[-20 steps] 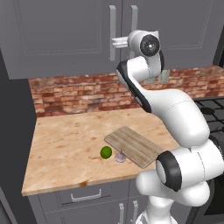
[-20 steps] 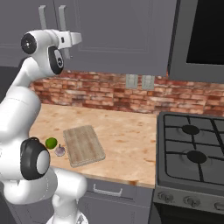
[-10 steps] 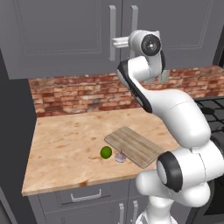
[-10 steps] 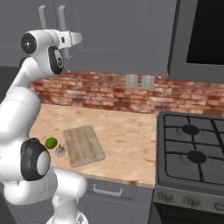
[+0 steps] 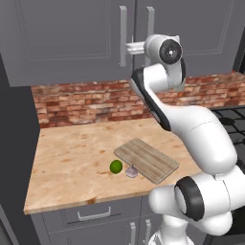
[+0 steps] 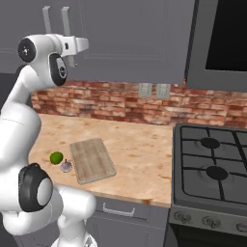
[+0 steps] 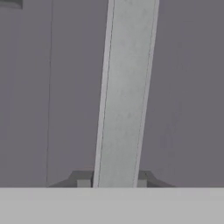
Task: Open the cabinet. Place the bowl and condiment on the counter. Then place the lime and garlic on the cutting board.
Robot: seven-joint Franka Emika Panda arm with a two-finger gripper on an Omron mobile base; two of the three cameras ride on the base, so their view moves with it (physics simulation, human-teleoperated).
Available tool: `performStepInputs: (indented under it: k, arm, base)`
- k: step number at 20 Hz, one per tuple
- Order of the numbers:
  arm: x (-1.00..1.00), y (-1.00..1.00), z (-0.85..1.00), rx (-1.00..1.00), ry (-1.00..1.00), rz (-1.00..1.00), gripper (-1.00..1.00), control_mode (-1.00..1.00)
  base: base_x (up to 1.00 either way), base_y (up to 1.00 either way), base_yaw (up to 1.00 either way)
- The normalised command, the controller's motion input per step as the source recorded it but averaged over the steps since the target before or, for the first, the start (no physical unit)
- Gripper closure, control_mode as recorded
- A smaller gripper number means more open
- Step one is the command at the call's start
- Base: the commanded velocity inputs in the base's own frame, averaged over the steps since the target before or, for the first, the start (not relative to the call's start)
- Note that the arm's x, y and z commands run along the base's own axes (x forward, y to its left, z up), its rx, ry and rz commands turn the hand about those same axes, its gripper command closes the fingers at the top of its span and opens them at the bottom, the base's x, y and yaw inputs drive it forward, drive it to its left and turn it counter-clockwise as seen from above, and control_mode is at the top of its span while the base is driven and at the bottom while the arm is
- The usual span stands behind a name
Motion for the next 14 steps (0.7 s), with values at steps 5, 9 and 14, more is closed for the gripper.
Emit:
performStepInputs:
  k: [5,9,14]
  arm:
    - [-0.4,-0.26,0.0,0.0,0.0,0.0,1.0,-1.0]
    - [-0.42,-0.34,0.0,0.0,0.0,0.03,1.0,-1.0]
    - [-0.41,-0.2,0.0,0.0,0.0,0.03,1.0,-1.0]
  base:
    - [0.0,0.0,0.0]
    - [0.0,0.0,0.0]
    - [0.0,0.0,0.0]
